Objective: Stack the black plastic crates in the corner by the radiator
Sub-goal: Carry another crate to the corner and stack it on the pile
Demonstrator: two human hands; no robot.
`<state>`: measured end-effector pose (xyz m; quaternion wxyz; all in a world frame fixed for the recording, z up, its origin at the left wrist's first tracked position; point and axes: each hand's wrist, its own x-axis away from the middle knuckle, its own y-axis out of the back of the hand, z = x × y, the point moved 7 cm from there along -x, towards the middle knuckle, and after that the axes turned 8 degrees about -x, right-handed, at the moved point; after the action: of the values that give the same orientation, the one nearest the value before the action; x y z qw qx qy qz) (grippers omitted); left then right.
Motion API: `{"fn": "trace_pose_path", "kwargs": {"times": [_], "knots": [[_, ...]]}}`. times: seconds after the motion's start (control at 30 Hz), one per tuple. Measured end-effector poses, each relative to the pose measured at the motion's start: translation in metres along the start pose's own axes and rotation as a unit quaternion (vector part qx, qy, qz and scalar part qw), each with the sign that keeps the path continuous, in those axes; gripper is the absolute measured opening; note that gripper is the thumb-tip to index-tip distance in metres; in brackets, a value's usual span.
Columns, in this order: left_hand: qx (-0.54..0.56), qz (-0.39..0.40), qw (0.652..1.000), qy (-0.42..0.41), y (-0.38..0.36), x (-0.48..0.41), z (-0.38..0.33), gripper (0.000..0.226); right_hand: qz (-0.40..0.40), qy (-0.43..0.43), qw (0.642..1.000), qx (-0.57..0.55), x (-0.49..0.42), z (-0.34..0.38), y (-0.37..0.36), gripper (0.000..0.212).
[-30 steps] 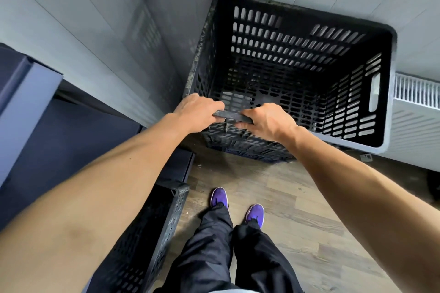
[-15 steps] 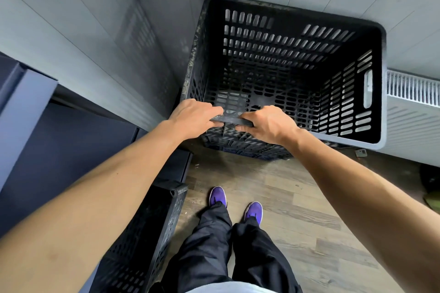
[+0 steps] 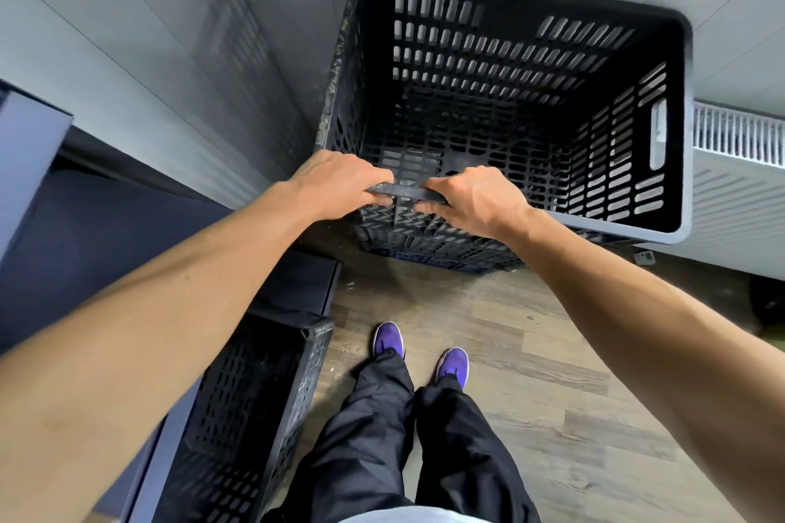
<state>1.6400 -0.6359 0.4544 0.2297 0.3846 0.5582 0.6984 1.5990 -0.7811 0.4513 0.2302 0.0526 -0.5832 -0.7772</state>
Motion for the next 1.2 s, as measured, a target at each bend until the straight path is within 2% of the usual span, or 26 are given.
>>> {"fn": "trace_pose_path", "kwargs": {"times": [0.17, 0.3, 0.4, 0.6, 1.0, 1.2], "knots": [[0.001, 0.022, 1.000, 0.005, 0.005, 0.000, 0.000, 0.033, -0.030, -0.011, 0.999, 0.032, 0.003, 0.001, 0.001, 0.044], [0.022, -0.007, 0.999, 0.042, 0.003, 0.007, -0.001, 0.034, -0.044, -0.042, 0.998, 0.008, 0.008, 0.002, -0.004, 0.043], [0.021, -0.014, 0.999, 0.043, 0.000, 0.008, -0.003, 0.034, -0.030, -0.037, 0.999, 0.004, 0.006, 0.001, -0.006, 0.042], [0.005, 0.042, 0.999, 0.030, 0.005, -0.006, 0.008, 0.036, -0.025, -0.044, 0.999, -0.005, -0.004, -0.007, 0.001, 0.044], [0.051, 0.040, 0.996, 0.066, -0.004, 0.005, -0.001, 0.037, 0.025, -0.083, 0.996, -0.033, 0.000, -0.010, -0.012, 0.044], [0.044, 0.032, 0.997, 0.055, -0.003, 0.006, -0.001, 0.037, 0.013, -0.094, 0.996, -0.004, 0.003, -0.012, -0.011, 0.047]]}}
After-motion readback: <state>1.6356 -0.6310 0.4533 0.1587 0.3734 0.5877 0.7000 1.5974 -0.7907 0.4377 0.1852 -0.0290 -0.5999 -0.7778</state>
